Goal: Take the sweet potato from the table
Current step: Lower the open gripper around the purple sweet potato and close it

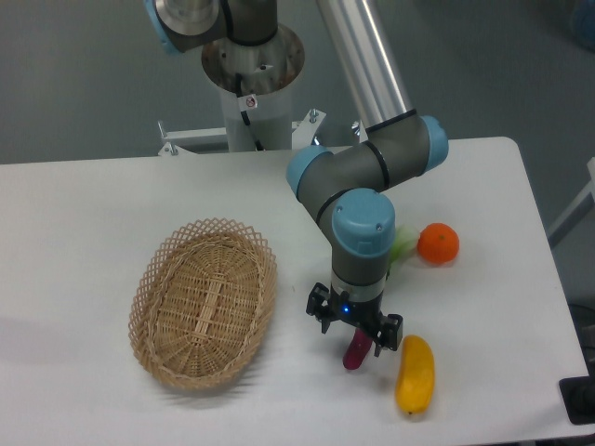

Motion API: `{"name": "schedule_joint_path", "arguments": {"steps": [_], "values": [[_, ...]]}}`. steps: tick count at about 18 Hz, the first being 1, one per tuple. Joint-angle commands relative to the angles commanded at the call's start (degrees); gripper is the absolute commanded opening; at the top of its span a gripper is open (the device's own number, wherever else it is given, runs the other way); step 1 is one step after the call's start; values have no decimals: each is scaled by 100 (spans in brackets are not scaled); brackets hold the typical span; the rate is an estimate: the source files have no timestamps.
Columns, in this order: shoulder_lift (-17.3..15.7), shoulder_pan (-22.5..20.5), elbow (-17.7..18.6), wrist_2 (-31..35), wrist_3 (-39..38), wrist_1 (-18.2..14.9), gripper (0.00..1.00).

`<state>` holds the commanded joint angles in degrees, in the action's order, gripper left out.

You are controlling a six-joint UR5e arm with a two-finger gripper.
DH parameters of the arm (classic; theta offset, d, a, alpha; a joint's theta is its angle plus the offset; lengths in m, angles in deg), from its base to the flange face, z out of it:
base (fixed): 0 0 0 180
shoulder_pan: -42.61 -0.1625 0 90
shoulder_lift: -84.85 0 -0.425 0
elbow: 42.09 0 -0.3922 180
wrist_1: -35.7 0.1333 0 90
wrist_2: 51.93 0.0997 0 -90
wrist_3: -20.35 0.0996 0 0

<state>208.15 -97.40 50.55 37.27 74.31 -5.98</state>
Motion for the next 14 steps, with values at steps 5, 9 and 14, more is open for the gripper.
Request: {"name": "schedule_joint_path", "arguments": {"steps": [5,9,14], "values": [[44,0,211,186,9,256,100],[36,0,281,186,0,265,100],[36,0,352,195,-18,317,100]]}}
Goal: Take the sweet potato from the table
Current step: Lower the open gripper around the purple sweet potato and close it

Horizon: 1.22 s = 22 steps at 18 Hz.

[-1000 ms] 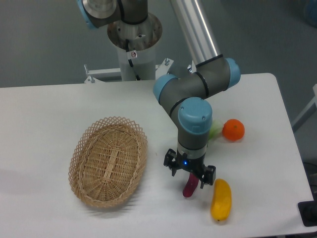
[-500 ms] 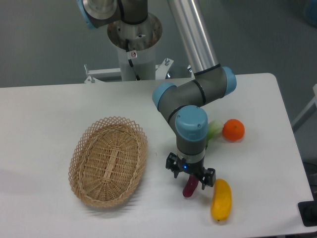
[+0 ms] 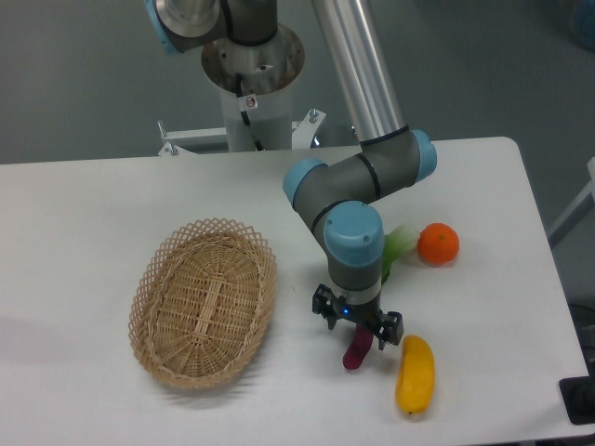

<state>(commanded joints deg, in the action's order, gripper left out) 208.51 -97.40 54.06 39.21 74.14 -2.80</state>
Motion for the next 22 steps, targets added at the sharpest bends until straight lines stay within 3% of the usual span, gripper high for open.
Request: {"name": "schedule_joint_path", "arguments": {"steps": [19,22], "values": [[70,9,97,149,-9,317,100],[88,9,88,158,-9,317,91]]}}
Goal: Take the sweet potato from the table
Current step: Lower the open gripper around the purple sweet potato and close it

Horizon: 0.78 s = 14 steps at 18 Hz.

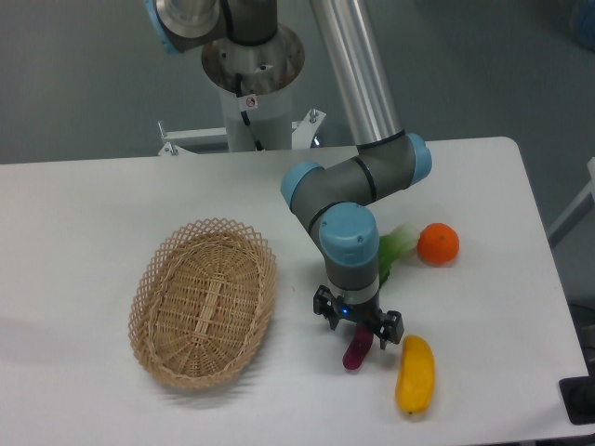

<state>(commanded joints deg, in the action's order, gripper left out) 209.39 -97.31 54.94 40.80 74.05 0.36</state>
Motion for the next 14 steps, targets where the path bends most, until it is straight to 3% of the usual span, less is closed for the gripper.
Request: {"name": "schedule_joint_path", "arguments": {"steps": [2,5,14], "values": [[-9,0,0,0,0,-9,80],[0,0,9,0,9,0,75],[-35,0,-62,-9,70,0,46]]}}
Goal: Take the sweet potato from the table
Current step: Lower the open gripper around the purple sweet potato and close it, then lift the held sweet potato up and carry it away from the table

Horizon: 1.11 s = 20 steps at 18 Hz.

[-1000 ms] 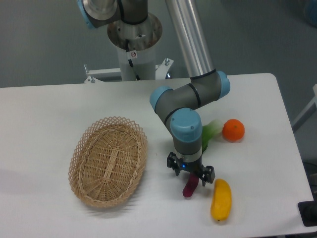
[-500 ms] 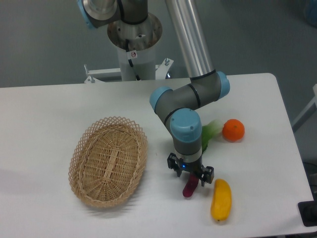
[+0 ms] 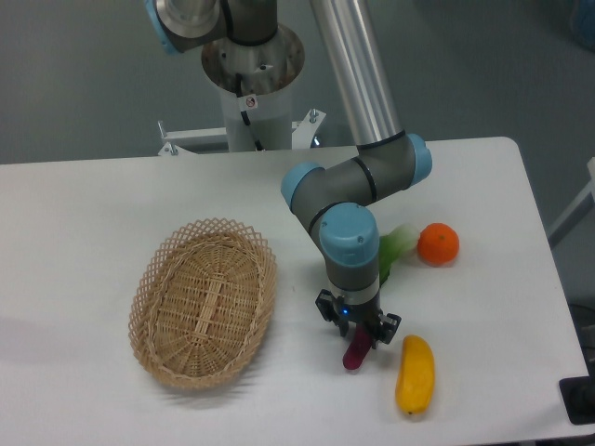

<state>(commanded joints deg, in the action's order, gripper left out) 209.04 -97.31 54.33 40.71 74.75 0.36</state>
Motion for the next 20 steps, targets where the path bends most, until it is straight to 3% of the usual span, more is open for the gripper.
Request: {"name": "schedule_joint_path", "arguments": {"steps": [3,10,14,20], "values": [[-114,-26,-18,-44,105,-9,37],[-158,-53,-70,-53,167,-9,33],[-176,-131,-526,-236,229,-105,34],[-676,-579,-975,-710,246,-448,34]]}}
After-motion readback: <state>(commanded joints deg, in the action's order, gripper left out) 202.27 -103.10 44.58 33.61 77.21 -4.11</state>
